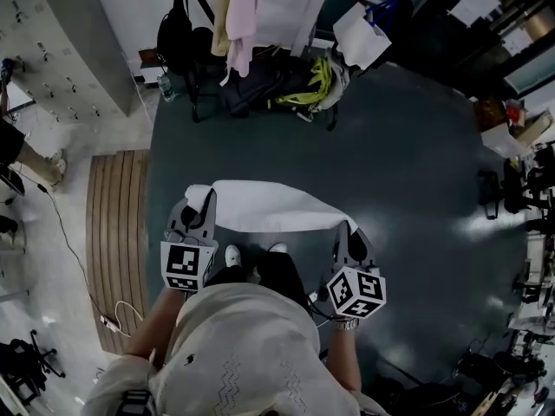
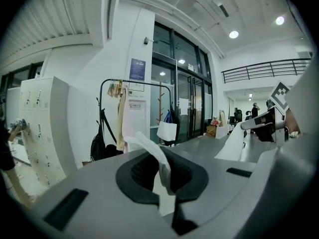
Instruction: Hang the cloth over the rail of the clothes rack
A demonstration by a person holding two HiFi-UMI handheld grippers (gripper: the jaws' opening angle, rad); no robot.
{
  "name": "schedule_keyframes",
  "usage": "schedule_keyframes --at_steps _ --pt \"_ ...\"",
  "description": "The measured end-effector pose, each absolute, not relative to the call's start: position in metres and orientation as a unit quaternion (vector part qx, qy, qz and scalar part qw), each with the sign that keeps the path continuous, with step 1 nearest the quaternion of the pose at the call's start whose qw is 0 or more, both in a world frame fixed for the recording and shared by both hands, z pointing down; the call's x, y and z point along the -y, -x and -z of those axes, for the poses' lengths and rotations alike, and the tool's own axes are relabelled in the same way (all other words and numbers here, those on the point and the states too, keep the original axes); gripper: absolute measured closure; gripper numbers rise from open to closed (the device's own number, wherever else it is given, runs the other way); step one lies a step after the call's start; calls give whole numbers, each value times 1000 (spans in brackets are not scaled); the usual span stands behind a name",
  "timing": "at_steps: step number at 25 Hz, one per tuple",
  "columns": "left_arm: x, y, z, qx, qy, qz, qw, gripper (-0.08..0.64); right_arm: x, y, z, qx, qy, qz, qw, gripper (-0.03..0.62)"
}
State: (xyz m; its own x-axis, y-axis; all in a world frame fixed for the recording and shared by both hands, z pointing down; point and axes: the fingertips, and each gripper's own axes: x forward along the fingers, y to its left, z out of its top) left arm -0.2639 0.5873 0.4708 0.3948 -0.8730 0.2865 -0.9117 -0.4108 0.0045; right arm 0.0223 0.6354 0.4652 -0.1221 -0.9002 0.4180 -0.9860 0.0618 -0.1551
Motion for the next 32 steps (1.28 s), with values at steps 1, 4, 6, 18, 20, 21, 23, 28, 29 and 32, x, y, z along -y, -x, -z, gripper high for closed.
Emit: schedule_keyframes --at_steps 1,4,6,18,20,21,23,28,29,32 --pt "-578 263 -476 538 -830 -122 83 546 -626 -26 -469 720 -655 -205 106 568" --pt "-549 253 -489 542 -826 -126 89 546 -592 -36 -482 722 -653 -203 106 568" --pt "-525 243 -494 545 -824 -128 89 546 -562 -46 -487 725 -650 -202 104 568" --pt "-328 129 -476 578 -803 -129 72 546 -343 -157 -476 761 -614 -179 111 568" --pt "-305 120 -478 592 -792 -124 78 546 -309 -170 -471 769 -606 -171 114 568" --pt "-296 116 -479 597 -788 -125 79 546 -296 -174 -468 772 -602 -168 114 568" --pt "-280 110 -481 603 -783 -128 80 546 -276 -181 -464 777 -597 -165 112 568" --pt "-234 107 -487 609 -778 -128 85 546 -224 -191 -471 780 -593 -159 119 568" --pt "-224 108 -490 609 -778 -130 87 546 -214 -189 -474 780 -593 -156 123 568" --pt "-187 112 -503 605 -779 -137 94 546 -181 -185 -482 778 -594 -153 136 568"
